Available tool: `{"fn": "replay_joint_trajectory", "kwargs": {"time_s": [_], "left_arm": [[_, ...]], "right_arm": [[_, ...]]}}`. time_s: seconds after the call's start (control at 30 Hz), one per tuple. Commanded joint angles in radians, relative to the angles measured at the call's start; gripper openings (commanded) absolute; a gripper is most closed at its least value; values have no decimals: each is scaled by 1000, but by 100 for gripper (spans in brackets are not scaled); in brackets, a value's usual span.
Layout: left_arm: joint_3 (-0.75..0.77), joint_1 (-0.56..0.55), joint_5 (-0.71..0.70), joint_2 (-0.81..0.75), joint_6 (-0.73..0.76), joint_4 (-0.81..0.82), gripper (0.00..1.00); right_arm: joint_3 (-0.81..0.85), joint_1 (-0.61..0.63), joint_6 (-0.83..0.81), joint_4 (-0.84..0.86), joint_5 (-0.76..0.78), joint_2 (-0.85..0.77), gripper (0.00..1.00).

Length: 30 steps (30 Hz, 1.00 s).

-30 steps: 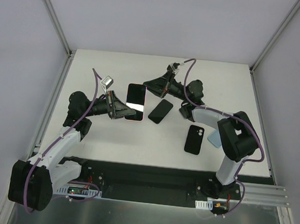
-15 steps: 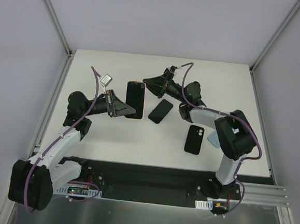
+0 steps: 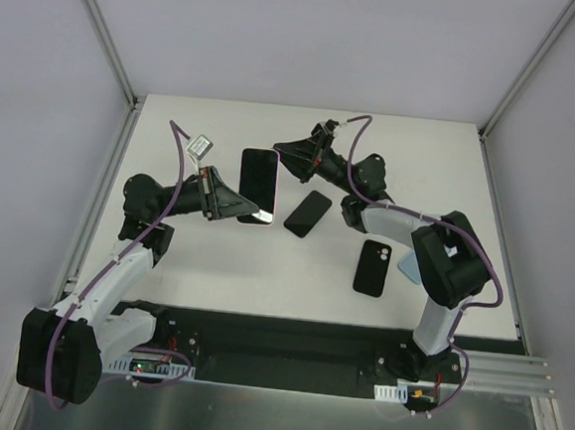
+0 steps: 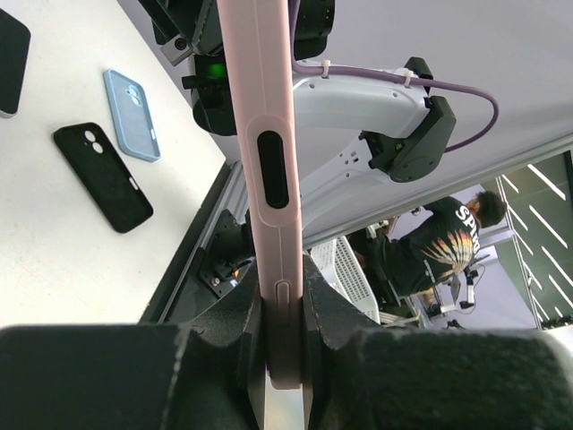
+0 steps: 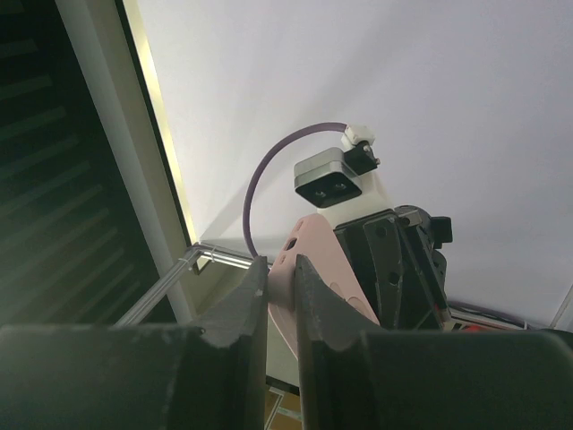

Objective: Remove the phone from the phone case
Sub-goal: Remove the phone case from the phone.

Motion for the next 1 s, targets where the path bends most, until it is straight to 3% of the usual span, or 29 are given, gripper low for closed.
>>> {"fn": "replay_joint_trajectory", "kwargs": {"time_s": [0.0,0.33,0.6,0.63,0.7,0.73,0.77,0.8,0.97], "left_arm": [[97,-12,66,-67,19,225,0],[105,-12,72,-85,18,235,0],[93,-12,66,-82,-28,312,0],[93,-12,63,-82,-31,312,0],[100,-12,57,-82,-33,309,0],[103,-12,54,-82,-31,306,0],[105,-12,48,-82,-34,306,0],[111,-11,46,-84,-39,308,0],[120,-11,41,-78,-40,298,0]], "right_arm": [[-6,30,-43,94,-16,5,2],[40,58,35,159,19,60,1],[47,62,3,136,10,29,1],[40,62,-29,101,-18,16,1],[14,67,-208,-124,-54,-56,1],[7,70,-278,-324,-79,-116,2],[4,73,-416,-412,-85,-139,1],[-3,73,-452,-480,-90,-159,1],[-55,64,-489,-514,-84,-217,1]]}}
